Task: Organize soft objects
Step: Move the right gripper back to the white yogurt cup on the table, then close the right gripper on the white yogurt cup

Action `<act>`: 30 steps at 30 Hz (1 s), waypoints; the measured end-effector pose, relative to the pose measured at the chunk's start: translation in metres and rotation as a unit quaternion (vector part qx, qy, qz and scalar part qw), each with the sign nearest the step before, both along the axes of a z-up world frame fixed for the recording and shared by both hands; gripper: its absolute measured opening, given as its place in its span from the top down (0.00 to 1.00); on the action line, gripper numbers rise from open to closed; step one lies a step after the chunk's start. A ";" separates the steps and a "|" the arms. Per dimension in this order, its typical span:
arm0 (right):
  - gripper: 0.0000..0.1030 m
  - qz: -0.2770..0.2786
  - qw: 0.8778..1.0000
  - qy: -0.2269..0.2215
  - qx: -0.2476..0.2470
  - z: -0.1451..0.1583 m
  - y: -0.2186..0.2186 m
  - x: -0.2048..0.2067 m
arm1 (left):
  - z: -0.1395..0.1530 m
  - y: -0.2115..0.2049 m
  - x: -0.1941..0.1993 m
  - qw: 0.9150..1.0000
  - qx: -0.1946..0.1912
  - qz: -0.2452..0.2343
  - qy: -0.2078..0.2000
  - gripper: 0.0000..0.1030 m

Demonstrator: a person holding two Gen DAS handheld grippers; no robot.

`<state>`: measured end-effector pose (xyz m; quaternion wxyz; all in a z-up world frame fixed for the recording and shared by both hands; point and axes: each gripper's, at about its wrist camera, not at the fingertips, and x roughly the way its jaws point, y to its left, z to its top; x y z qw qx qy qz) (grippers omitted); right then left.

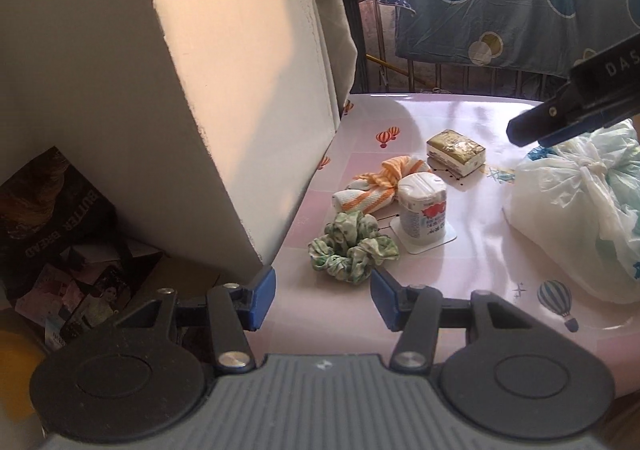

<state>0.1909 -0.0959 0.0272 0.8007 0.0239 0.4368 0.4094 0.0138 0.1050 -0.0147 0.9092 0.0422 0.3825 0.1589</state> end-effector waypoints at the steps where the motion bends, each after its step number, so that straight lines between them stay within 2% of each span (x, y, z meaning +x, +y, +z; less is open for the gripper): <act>1: 0.47 0.013 1.000 -0.009 -0.014 -0.007 0.017 0.002 | 0.000 0.007 -0.001 1.000 -0.003 0.009 0.000 0.48; 4: 0.46 0.033 0.997 -0.033 -0.057 -0.029 0.060 0.011 | 0.000 0.035 -0.002 0.999 -0.018 0.043 -0.001 0.46; 6: 0.46 0.039 0.995 -0.046 -0.080 -0.045 0.079 0.020 | 0.000 0.051 -0.004 0.998 -0.033 0.062 -0.004 0.41; 11: 0.45 0.046 0.991 -0.059 -0.107 -0.070 0.107 0.026 | -0.001 0.078 -0.008 0.994 -0.054 0.094 -0.010 0.29; 12: 0.45 0.045 0.990 -0.072 -0.111 -0.073 0.110 0.024 | -0.001 0.080 -0.009 0.994 -0.058 0.095 -0.012 0.26; 16: 0.48 0.028 0.985 -0.100 -0.138 -0.075 0.118 0.022 | -0.004 0.085 -0.011 0.993 -0.072 0.096 -0.016 0.24; 20: 0.48 0.001 0.984 -0.101 -0.147 -0.080 0.117 0.028 | -0.006 0.087 -0.015 0.992 -0.084 0.092 -0.023 0.20; 26: 0.43 -0.009 0.980 -0.110 -0.168 -0.089 0.126 0.029 | -0.008 0.089 -0.021 0.992 -0.085 0.087 -0.026 0.19; 30: 0.44 -0.010 0.979 -0.100 -0.177 -0.095 0.130 0.027 | -0.009 0.093 -0.023 0.991 -0.097 0.088 -0.031 0.19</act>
